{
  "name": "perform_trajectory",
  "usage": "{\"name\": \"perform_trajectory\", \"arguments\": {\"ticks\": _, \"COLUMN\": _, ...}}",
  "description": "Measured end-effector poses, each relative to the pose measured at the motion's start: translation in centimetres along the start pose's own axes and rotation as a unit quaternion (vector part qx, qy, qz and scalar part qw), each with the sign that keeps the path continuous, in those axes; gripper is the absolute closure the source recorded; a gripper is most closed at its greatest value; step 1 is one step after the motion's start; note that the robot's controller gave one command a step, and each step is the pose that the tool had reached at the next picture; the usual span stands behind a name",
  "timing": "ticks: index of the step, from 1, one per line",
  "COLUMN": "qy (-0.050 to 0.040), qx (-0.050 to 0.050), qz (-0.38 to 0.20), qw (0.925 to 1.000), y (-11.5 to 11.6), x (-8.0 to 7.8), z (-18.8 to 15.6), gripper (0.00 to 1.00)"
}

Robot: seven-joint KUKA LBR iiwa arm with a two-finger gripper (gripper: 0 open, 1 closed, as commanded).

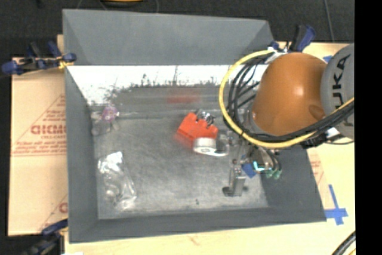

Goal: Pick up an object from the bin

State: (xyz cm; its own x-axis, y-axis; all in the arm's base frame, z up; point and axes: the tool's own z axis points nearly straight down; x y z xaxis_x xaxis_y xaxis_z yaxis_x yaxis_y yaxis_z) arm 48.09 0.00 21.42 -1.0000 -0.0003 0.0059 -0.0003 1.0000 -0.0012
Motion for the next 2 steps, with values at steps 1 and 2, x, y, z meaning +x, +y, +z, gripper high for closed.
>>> {"name": "perform_trajectory", "arguments": {"ticks": 1, "qy": -0.0059, "qx": 0.002, "qz": -0.055, "qw": 0.9984, "y": -12.6, "x": -6.1, "z": 14.6, "gripper": 0.00}}
{"name": "perform_trajectory", "arguments": {"ticks": 2, "qy": -0.0064, "qx": 0.002, "qz": -0.143, "qw": 0.9897, "y": -16.0, "x": -7.6, "z": 11.2, "gripper": 0.00}}
